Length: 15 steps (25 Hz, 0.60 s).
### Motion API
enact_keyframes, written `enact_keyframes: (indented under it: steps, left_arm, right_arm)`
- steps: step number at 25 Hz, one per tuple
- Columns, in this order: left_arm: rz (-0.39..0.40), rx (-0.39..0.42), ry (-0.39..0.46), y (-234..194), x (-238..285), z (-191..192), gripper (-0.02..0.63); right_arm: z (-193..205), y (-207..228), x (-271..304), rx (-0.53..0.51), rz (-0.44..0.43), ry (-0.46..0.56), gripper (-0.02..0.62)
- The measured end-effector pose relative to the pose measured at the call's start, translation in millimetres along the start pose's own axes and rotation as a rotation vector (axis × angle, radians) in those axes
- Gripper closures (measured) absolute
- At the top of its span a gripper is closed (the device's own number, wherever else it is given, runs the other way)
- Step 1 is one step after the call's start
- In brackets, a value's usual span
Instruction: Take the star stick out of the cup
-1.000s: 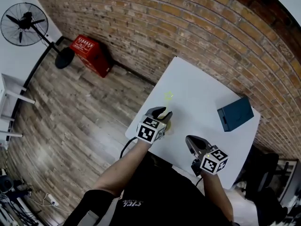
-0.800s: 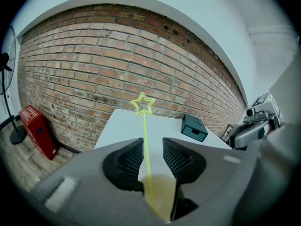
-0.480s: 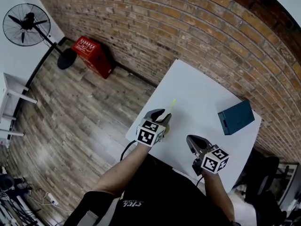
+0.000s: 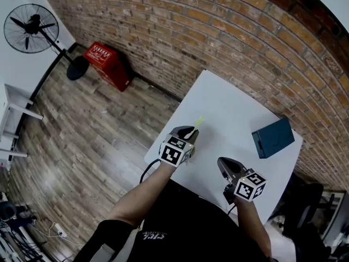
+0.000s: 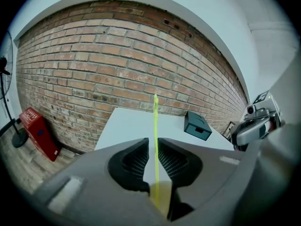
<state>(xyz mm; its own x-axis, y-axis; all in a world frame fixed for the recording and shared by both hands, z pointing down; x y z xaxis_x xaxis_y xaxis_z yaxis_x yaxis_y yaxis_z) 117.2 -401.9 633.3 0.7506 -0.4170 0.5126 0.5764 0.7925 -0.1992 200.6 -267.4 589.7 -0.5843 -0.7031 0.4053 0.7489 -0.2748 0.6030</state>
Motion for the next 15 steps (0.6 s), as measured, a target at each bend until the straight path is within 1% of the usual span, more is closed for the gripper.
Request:
enact_keyframes:
  steps: [4, 7, 11, 15]
  left_arm:
    - [0.017, -0.023, -0.013, 1.8, -1.0, 2.2, 0.573]
    - [0.013, -0.029, -0.011, 2.2, -3.5, 1.0, 0.584]
    - [-0.014, -0.021, 0.009, 4.0, -11.4, -6.0, 0.586]
    - [-0.050, -0.042, 0.055, 6.8, -26.2, -20.6, 0.586]
  right_arm:
    - [-3.3, -1.2, 1.0, 0.011, -0.013, 0.004, 0.595]
    - [-8.1, -3.3, 0.9, 0.000, -0.028, 0.009, 0.595]
    - [-9.7, -2.2, -3.9, -0.001, -0.048, 0.014, 0.595]
    - [-6.4, -1.1, -10.4, -0.002, -0.082, 0.006, 0.595]
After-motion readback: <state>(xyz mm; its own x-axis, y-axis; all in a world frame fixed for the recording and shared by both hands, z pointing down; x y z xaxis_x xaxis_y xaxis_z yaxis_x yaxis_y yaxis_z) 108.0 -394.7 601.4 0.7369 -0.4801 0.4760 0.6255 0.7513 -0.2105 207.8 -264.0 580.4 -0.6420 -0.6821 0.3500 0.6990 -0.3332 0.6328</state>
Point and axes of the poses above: the fingertips, and each gripper's own axes: x forward along the fingers, y to its right, z out of its underside, the point moved 1 cm from there along -x, backward along the fingers, and after that the axes turned 5 degrees about x, right-handed, at the moved point
